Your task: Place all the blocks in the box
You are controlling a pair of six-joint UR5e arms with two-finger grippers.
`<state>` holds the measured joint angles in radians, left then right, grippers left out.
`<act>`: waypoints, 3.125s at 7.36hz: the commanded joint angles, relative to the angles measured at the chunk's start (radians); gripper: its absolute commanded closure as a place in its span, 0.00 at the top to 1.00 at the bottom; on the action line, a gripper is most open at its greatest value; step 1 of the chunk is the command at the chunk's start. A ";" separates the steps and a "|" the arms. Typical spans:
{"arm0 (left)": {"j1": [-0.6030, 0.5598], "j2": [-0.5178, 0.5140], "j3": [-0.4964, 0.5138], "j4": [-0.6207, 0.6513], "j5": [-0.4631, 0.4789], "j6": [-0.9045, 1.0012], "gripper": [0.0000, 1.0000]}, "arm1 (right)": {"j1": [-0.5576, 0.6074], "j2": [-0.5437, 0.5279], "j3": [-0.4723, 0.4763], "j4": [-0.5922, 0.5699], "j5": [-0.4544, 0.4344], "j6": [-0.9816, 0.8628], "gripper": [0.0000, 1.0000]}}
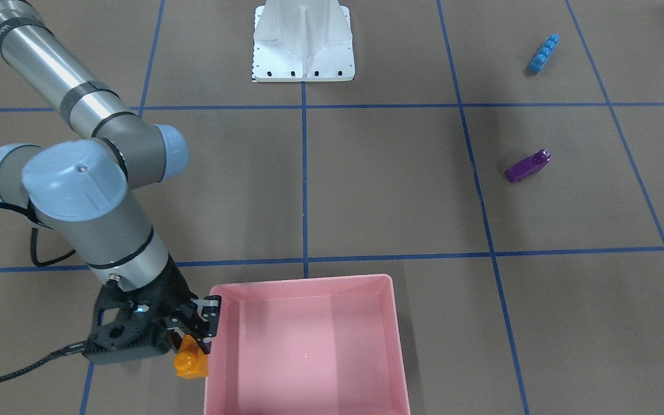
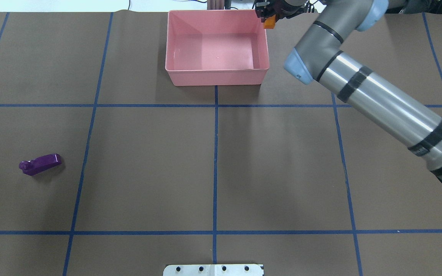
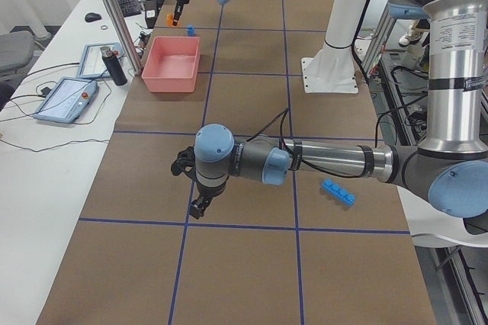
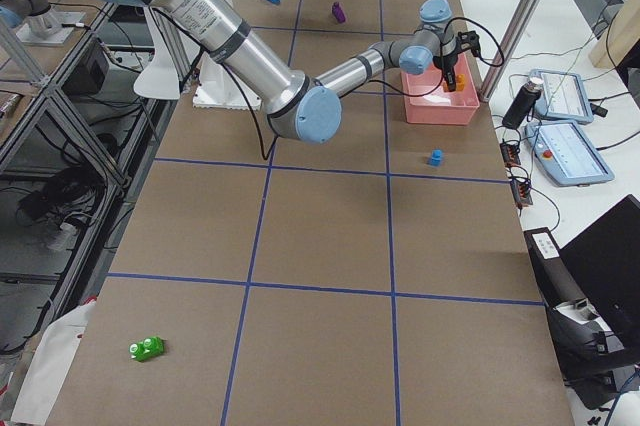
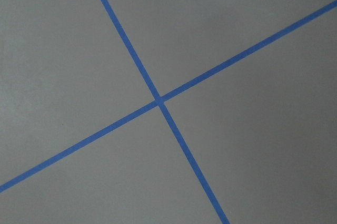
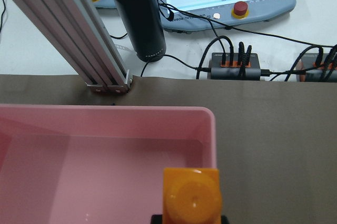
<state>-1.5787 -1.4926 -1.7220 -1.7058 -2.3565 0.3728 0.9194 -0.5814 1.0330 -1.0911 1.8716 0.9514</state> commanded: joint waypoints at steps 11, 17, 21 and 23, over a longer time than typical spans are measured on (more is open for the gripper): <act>0.389 -0.003 0.044 -0.553 -0.066 -0.418 1.00 | 0.129 -0.215 0.353 -0.405 0.205 -0.262 1.00; 0.741 0.060 -0.030 -0.608 0.296 -0.466 1.00 | 0.225 -0.411 0.510 -0.418 0.284 -0.385 1.00; 0.815 0.063 -0.016 -0.595 0.338 -0.477 1.00 | 0.223 -0.410 0.509 -0.418 0.284 -0.384 1.00; 0.815 0.061 -0.014 -0.595 0.338 -0.477 0.48 | 0.223 -0.408 0.510 -0.420 0.282 -0.384 1.00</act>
<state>-0.7652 -1.4306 -1.7378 -2.3015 -2.0191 -0.1041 1.1429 -0.9907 1.5419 -1.5098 2.1543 0.5676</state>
